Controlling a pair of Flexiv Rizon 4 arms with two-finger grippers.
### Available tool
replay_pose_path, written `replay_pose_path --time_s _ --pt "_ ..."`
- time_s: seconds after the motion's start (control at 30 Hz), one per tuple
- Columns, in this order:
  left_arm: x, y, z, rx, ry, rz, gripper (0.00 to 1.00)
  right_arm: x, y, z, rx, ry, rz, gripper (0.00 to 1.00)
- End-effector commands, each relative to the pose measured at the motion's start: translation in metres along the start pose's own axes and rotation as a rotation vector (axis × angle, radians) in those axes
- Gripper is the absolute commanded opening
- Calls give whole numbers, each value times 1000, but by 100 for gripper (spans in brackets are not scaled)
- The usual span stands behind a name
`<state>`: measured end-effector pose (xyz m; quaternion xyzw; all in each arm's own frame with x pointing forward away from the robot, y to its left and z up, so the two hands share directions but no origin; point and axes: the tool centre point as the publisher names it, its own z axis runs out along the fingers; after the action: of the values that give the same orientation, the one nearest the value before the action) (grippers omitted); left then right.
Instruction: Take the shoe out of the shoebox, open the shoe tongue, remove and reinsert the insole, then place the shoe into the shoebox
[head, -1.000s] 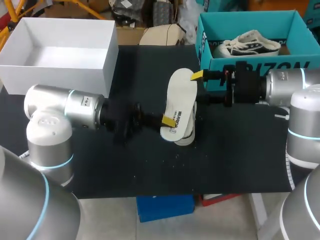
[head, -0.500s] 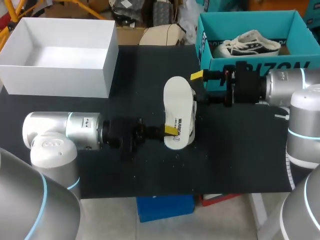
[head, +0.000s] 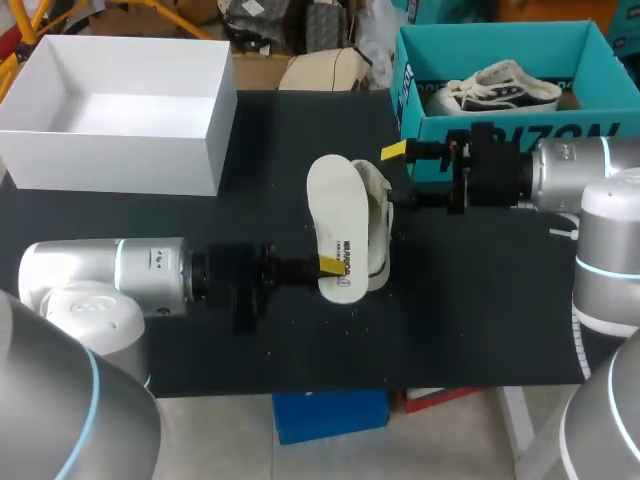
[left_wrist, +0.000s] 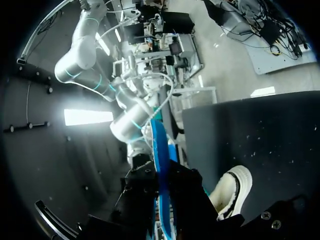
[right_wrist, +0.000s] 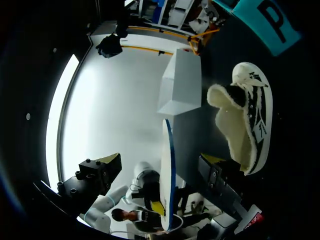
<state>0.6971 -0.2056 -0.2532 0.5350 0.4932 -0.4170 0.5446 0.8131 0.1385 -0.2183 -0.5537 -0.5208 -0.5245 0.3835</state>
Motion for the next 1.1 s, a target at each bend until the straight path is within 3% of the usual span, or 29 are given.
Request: replay_pose_path --time_s 0.03,0.47,0.7,0.87,0.93,1.0,1.1 --pt "-2 -1 -7 4 2 4 0 0 -1 2 -4 -2 0 100" --pt "1 -3 -11 -4 -6 4 0 0 -1 2 -4 -2 0 100" --pt "1 -3 -11 -4 -6 4 0 -9 -5 10 206 10 -64 100" --pt "1 -3 -11 -4 -6 4 0 -9 -11 17 280 6 -74 100" --pt "1 -3 -11 -4 -6 4 0 -9 -14 21 303 5 -75 91" --pt "1 -3 -11 -4 -6 4 0 -9 -18 25 324 2 -73 89" --pt "1 -3 -11 -4 -6 4 0 -9 -26 30 328 8 -72 75"
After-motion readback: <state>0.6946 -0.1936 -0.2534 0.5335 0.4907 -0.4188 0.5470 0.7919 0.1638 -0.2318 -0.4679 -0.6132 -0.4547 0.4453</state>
